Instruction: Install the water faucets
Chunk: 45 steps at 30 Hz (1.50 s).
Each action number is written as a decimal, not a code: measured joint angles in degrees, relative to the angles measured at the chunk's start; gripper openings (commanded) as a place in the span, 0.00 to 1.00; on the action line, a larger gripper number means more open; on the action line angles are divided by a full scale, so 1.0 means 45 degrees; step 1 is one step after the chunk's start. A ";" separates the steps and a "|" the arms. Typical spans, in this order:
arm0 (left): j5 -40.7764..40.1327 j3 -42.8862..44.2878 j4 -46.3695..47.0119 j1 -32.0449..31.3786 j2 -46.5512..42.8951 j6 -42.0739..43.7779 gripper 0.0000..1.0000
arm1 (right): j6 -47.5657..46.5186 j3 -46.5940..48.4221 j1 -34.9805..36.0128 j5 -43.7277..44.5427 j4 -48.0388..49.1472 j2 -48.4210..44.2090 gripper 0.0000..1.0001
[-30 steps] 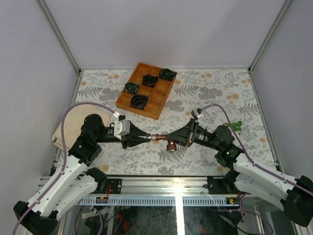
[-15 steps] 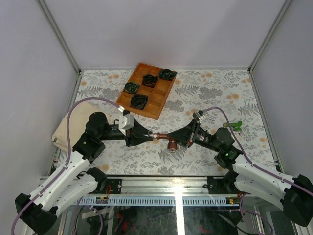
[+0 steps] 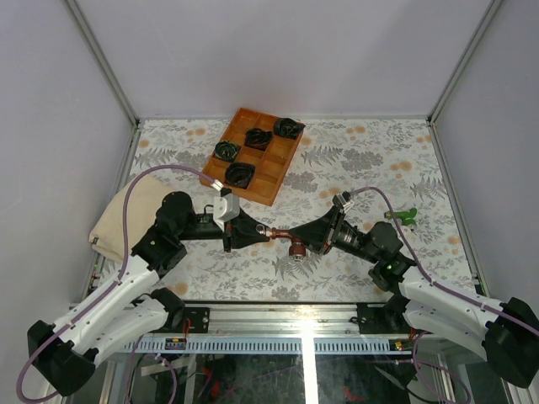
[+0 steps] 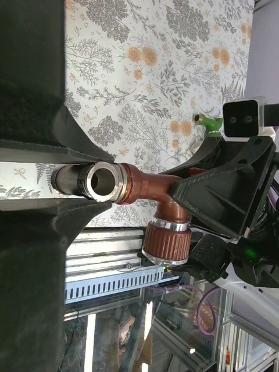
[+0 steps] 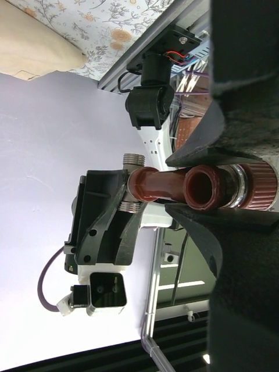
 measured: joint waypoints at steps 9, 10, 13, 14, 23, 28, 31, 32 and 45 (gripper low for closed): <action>-0.1010 0.0024 0.0083 -0.0199 -0.0029 -0.0903 0.00 | -0.0996 -0.0058 0.0049 0.0427 -0.0413 -0.0539 0.76; -0.1010 0.0034 0.0097 -0.0199 0.0049 -0.1103 0.00 | -0.1656 0.0024 0.0049 0.0651 -0.0947 -0.0860 0.76; -0.0971 0.0083 0.0087 -0.0180 0.0301 -0.1749 0.00 | -0.4235 0.0510 0.0068 0.1719 -0.2948 -0.1977 0.78; -0.0899 0.0083 0.0073 -0.0121 0.0325 -0.2016 0.00 | -0.5338 0.0748 0.0068 0.2263 -0.3701 -0.2438 0.79; 0.0010 0.0092 0.0262 0.1044 0.0180 -0.4590 0.00 | -1.6354 0.0918 0.0068 0.3220 -0.5027 -0.5571 0.92; 0.0656 0.0539 0.0267 0.1423 0.0389 -0.5654 0.00 | -2.2022 0.0918 0.0068 0.0792 -0.5770 -0.5897 0.94; 0.1044 0.0767 0.0287 0.1423 0.0665 -0.6125 0.00 | -2.4242 0.1263 0.0073 -0.0432 -0.6630 -0.5309 0.88; 0.1171 0.0806 0.0291 0.1423 0.0777 -0.6271 0.00 | -2.4781 0.1617 0.0078 -0.0811 -0.7019 -0.4804 0.86; 0.1690 0.0962 -0.0437 0.1603 0.1719 -0.6159 0.00 | -2.1940 0.1812 0.0073 -0.3701 -0.1632 0.0461 0.18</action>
